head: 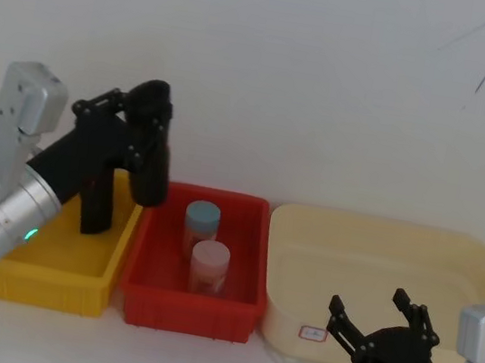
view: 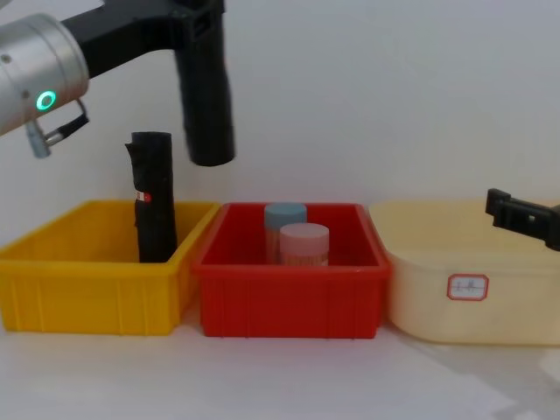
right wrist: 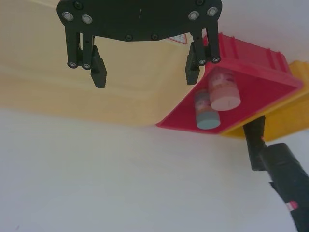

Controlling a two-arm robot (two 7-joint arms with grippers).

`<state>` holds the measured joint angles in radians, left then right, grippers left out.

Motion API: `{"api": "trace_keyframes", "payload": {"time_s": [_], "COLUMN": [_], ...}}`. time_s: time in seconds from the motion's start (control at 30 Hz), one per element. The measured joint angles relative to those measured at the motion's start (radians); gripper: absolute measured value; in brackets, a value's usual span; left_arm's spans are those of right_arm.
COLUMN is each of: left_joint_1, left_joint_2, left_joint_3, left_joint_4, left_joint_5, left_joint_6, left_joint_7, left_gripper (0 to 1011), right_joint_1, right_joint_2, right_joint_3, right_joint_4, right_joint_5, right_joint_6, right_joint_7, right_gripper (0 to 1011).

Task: Pick up the garbage bag with the one hand and transfer it to the other hand.

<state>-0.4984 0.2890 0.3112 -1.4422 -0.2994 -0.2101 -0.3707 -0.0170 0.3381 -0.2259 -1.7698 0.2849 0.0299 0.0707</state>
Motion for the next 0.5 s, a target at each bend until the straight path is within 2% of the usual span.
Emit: {"api": "trace_keyframes", "payload": {"time_s": [0.5], "left_joint_1": [-0.030], "left_joint_2": [-0.027], "left_joint_3": [0.061], "left_joint_4": [-0.001], "left_joint_5": [-0.114], "left_joint_6": [0.030], "left_joint_7": [-0.161], "left_gripper": [377], "right_joint_1": [-0.004], "right_joint_2": [0.009], "right_joint_3": [-0.007], "right_joint_4": [-0.029], "right_joint_5": [-0.009], "right_joint_6": [-0.027], "right_joint_7": [0.043], "right_gripper": [1000]}}
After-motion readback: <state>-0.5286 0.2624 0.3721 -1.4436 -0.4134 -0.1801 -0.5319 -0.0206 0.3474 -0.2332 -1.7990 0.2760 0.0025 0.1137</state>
